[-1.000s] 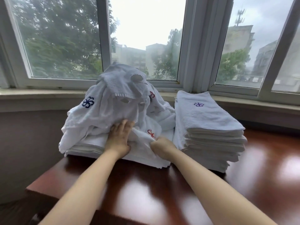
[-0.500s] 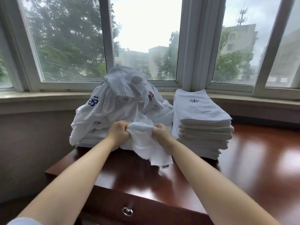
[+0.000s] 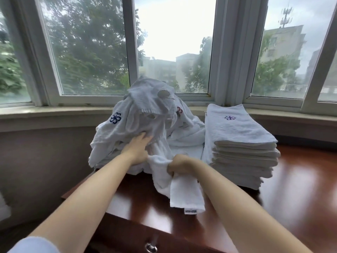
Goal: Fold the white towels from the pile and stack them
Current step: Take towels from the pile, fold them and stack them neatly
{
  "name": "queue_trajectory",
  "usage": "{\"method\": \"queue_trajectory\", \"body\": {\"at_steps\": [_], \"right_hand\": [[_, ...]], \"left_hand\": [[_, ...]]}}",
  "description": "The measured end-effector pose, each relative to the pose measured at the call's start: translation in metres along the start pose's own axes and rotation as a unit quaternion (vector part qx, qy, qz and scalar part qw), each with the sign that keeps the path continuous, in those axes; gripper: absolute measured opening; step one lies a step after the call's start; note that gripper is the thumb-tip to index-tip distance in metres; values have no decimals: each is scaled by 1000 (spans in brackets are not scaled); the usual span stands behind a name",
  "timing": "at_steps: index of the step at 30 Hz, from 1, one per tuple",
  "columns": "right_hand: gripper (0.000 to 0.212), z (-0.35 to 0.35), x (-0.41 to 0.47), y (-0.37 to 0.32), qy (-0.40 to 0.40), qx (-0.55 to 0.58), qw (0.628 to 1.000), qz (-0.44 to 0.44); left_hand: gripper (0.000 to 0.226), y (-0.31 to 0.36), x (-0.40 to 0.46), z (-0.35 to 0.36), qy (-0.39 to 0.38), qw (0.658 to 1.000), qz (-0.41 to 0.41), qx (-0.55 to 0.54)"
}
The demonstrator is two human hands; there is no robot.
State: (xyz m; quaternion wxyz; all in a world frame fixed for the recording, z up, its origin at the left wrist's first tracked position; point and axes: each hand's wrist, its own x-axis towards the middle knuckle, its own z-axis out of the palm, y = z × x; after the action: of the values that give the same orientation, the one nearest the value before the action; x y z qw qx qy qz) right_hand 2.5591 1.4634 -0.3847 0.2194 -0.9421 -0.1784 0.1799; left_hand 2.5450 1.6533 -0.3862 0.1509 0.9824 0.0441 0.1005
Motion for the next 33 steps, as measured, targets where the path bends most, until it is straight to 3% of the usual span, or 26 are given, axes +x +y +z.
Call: {"method": "queue_trajectory", "body": {"at_steps": [3,5,7,9,11,12,14,17,20,23,27,31,33], "right_hand": [[5,-29,-20,6,-49,24,998,41],[10,-37,-31,10,-118,-19,990,71],[24,-35,-40,13,-195,-172,962,79],[33,-30,-50,16,-245,-335,907,68],[26,-29,-57,23,-254,-399,878,74],[21,-30,-60,26,-250,-390,883,80],[16,-32,-62,30,-197,-305,928,79],[17,-35,-55,29,-4,-160,987,-16],[11,-33,-40,24,163,-108,976,-97],[21,-25,-17,19,258,-36,959,-115],[38,-15,15,1,270,32,957,-102],[87,-5,43,-12,160,-24,986,-40],[84,2,53,-15,123,-37,991,-20]], "left_hand": [[59,6,11,0,1,999,-25,22],[56,7,16,-1,-3,999,-30,41],[57,4,23,-6,-1,997,-24,79],[57,3,27,-11,-3,994,-25,102],[56,9,27,-12,-12,994,-30,104],[56,15,24,-11,-19,995,-37,95],[57,30,18,-6,-38,996,-53,65],[63,49,11,0,-73,996,-39,39],[68,53,6,-3,-62,997,-6,40],[64,42,9,-10,-11,1000,-11,23],[56,27,21,-12,83,993,2,84],[48,11,24,1,180,953,96,224],[50,3,24,8,213,933,133,257]]}}
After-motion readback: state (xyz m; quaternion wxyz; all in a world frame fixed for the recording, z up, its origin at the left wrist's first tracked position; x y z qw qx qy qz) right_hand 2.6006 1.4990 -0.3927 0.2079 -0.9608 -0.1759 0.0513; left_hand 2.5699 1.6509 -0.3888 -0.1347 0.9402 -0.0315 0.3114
